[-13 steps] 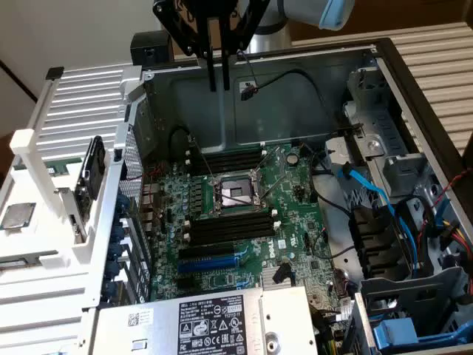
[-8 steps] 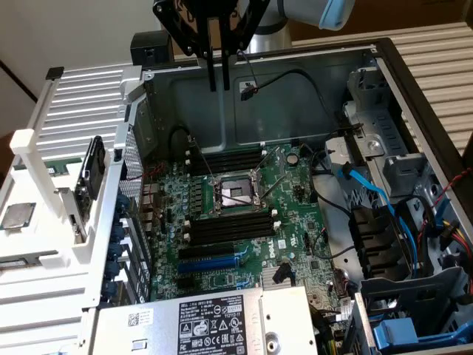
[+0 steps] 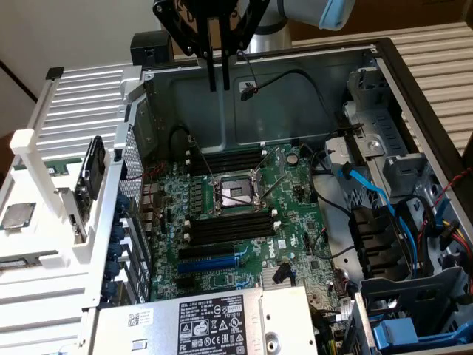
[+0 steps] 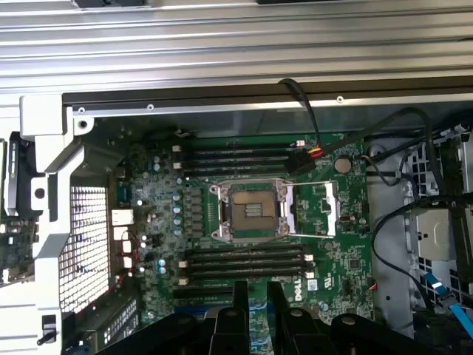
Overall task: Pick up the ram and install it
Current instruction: 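Reach for the ram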
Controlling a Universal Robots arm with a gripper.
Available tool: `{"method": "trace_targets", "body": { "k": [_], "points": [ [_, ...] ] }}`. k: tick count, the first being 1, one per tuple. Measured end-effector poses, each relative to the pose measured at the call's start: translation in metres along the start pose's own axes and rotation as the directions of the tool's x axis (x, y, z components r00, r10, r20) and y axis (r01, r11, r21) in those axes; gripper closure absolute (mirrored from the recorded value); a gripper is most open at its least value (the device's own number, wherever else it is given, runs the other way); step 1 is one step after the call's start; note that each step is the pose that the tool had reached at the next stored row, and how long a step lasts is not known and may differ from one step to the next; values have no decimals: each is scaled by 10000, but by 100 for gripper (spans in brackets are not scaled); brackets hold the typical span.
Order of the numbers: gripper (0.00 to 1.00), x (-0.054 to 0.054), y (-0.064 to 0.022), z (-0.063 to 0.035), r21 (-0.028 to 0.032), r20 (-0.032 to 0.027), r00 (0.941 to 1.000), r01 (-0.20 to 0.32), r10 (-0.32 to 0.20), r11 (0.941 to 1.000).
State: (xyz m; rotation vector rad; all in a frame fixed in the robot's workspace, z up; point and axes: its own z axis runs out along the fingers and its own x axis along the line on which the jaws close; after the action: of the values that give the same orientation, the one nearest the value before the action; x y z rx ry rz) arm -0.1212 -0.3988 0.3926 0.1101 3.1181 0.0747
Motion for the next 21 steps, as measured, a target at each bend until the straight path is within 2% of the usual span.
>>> {"method": "trace_targets", "body": {
  "k": [5,9,14,21],
  "points": [
    [75,33,14,0,35,-9,9997,259,-259,9997],
    [75,99,37,0,100,-20,9991,434,-434,9990],
    [75,255,34,-3,103,-24,9987,510,-510,9986],
    [75,563,13,-10,103,-25,9985,541,-541,9985]
  ]
}}
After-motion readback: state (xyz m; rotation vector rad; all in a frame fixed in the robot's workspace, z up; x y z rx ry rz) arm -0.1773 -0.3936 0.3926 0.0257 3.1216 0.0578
